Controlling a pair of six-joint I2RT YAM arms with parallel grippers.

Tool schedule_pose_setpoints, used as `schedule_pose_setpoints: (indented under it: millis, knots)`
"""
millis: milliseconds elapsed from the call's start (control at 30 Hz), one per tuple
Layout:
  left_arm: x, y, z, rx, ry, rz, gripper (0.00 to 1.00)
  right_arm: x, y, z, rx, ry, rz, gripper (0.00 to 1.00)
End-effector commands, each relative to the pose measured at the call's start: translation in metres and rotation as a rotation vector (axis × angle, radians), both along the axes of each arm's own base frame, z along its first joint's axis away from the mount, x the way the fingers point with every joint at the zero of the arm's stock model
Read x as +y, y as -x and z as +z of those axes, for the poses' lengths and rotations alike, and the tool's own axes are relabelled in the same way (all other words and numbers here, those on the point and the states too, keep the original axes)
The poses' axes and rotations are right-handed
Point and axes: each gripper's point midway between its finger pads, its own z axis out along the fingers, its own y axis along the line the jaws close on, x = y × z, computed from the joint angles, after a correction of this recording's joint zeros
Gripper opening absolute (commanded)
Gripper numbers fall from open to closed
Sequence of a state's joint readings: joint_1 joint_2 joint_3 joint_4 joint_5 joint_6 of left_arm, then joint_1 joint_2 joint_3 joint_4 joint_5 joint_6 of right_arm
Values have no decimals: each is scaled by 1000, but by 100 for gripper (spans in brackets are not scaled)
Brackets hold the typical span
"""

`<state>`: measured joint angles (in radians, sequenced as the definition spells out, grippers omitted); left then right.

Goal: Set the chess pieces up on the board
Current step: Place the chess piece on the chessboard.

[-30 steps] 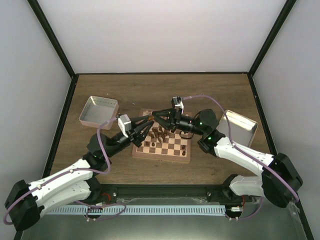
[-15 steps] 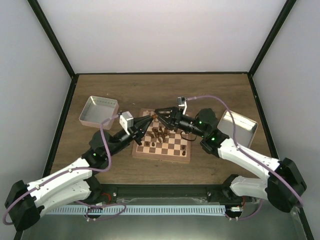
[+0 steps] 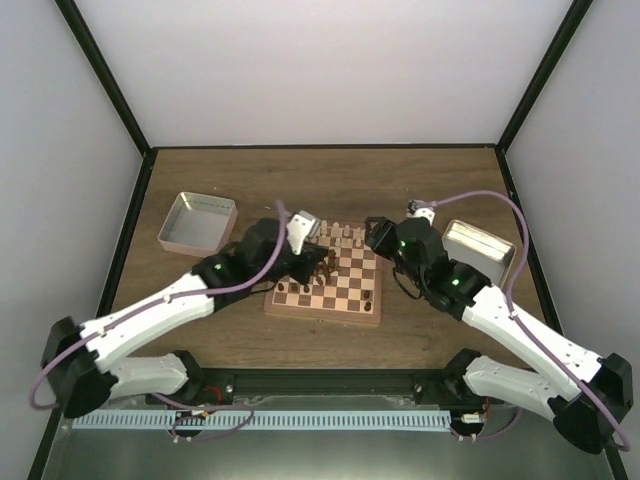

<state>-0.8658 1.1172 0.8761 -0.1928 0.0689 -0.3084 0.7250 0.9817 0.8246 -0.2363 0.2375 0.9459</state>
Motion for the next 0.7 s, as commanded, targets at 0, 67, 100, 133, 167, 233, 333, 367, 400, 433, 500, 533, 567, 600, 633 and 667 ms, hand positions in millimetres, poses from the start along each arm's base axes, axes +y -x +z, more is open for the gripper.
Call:
schedule_pose_setpoints:
  millis: [0, 67, 100, 133, 167, 233, 333, 367, 400, 433, 500, 533, 567, 600, 633, 667]
  knots:
    - [-4, 11, -49, 188, -260, -5, 4, -80, 1, -21, 33, 243, -296, 64]
    - [-11, 11, -63, 232, -332, -9, 4, -94, 3, -24, 39, 245, -340, 64]
    - [-13, 11, -72, 258, -367, -7, 4, -101, 4, -26, 43, 242, -362, 64]
    - [-16, 11, -80, 282, -397, -6, 4, -107, 6, -26, 40, 241, -382, 64]
    - [-19, 11, -86, 301, -421, -9, 4, -113, 7, -25, 37, 236, -404, 64]
    - [-27, 15, -97, 332, -455, -29, 4, -123, 12, -26, 35, 234, -445, 64]
    - [-43, 23, -111, 366, -489, -71, 4, -135, 18, -24, 26, 227, -498, 64]
    - [-48, 25, -115, 373, -504, -80, 4, -140, 20, -23, 24, 223, -519, 64]
    - [-52, 28, -120, 377, -521, -91, 4, -145, 23, -23, 22, 218, -542, 64]
    - [-56, 30, -125, 386, -538, -97, 4, -150, 26, -19, 9, 206, -559, 64]
    - [-63, 34, -133, 394, -566, -112, 4, -157, 31, -16, -10, 193, -587, 64]
    - [-66, 35, -140, 402, -583, -117, 4, -161, 33, -14, -21, 186, -601, 64]
    - [-69, 36, -143, 405, -593, -122, 4, -164, 35, -12, -32, 179, -608, 65]
    - [-72, 39, -146, 407, -604, -130, 4, -166, 37, -10, -42, 172, -613, 65]
    - [-74, 40, -149, 412, -618, -137, 4, -168, 39, -9, -48, 169, -618, 65]
    - [-77, 41, -150, 409, -629, -144, 4, -170, 40, -8, -54, 166, -623, 65]
